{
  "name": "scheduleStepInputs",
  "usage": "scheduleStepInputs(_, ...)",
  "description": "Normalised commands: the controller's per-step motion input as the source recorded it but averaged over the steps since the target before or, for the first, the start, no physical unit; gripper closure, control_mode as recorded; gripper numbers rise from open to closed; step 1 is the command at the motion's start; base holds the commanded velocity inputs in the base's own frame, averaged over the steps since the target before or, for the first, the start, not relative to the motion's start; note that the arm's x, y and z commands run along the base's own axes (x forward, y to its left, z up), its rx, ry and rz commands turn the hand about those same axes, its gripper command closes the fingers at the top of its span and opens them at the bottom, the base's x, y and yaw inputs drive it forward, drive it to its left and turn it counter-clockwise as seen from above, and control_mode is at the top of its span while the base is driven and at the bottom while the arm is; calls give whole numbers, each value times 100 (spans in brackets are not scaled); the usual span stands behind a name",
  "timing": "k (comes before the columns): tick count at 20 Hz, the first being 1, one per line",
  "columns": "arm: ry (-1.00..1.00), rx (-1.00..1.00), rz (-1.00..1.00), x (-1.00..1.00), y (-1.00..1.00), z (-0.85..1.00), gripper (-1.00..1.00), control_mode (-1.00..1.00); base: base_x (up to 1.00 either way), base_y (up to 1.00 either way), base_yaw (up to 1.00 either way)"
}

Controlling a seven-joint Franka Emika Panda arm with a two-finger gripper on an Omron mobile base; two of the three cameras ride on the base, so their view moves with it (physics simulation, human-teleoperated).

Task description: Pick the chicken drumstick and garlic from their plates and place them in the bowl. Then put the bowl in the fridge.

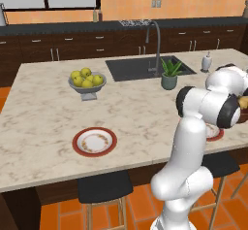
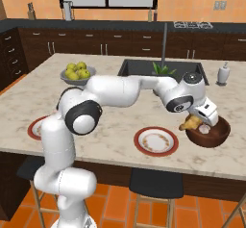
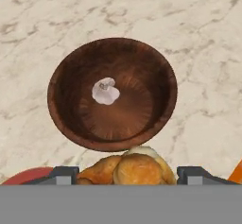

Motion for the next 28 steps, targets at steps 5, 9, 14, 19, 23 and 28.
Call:
scheduleStepInputs(5, 0, 12, -7, 27, -15, -26, 100, -100, 0, 0, 0)
scheduleStepInputs(9, 0, 9, -6, 54, -28, -18, 100, -100, 0, 0, 0)
scheduleStepInputs(14, 0, 2, -8, 19, -13, -51, 100, -100, 0, 0, 0)
scheduleStepInputs(19, 0, 0, -8, 44, 2, -30, -100, -100, 0, 0, 0)
scheduleStepInputs(23, 0, 0, -4, 54, 0, -6, -100, -100, 0, 0, 0)
scheduleStepInputs(28, 0, -3, -2, 21, 0, -5, -100, -100, 0, 0, 0)
